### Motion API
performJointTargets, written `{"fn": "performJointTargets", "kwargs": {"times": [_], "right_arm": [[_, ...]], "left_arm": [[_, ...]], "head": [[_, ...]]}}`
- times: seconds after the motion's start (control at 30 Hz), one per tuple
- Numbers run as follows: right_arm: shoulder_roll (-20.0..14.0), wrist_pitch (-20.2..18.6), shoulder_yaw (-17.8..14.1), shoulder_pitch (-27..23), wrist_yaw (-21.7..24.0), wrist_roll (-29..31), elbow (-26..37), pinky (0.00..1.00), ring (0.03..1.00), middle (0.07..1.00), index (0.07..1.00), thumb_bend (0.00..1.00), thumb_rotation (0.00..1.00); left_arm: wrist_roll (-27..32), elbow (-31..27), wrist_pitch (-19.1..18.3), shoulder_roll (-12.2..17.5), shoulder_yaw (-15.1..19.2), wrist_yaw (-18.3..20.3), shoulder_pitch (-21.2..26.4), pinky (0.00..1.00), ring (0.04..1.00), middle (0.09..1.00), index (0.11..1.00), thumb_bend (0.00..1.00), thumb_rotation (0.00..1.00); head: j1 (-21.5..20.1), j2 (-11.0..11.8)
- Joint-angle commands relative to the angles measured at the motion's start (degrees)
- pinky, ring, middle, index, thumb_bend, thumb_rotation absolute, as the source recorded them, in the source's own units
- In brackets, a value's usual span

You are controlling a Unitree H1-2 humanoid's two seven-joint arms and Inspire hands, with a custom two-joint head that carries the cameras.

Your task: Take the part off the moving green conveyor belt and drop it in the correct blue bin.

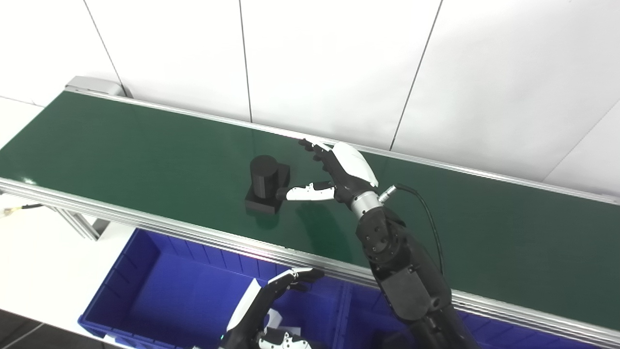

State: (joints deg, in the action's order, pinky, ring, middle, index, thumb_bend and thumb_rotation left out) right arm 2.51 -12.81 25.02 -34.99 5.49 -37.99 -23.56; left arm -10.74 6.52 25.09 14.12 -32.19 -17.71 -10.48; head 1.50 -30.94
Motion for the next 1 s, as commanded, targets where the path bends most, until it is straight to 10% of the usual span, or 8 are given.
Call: {"fn": "performJointTargets", "kwargs": {"times": [0.0,0.73,0.97], "right_arm": [[1.5,3.1,0.5,-3.5,-2.4,-0.2,-0.4,0.72,0.828,0.876,0.888,0.9,0.55],[4.8,5.6,1.7,-7.0,-9.8,2.0,-13.9,0.6,0.728,0.803,0.844,0.84,0.38],[6.1,9.9,1.4,-6.5,-18.6,2.2,-18.5,0.39,0.47,0.498,0.631,0.57,0.03]], "left_arm": [[-0.3,-2.0,1.8,-0.1,0.6,0.2,-0.5,0.7,0.772,0.787,0.758,0.93,0.31],[-2.3,-3.7,1.8,-1.5,1.3,0.3,-3.3,0.7,0.764,0.787,0.764,0.94,0.35],[-2.6,-4.2,1.8,-1.8,1.5,0.1,-3.9,0.71,0.768,0.789,0.766,0.94,0.37]], "head": [[0.0,-0.1],[0.1,-1.7],[0.1,-2.1]]}}
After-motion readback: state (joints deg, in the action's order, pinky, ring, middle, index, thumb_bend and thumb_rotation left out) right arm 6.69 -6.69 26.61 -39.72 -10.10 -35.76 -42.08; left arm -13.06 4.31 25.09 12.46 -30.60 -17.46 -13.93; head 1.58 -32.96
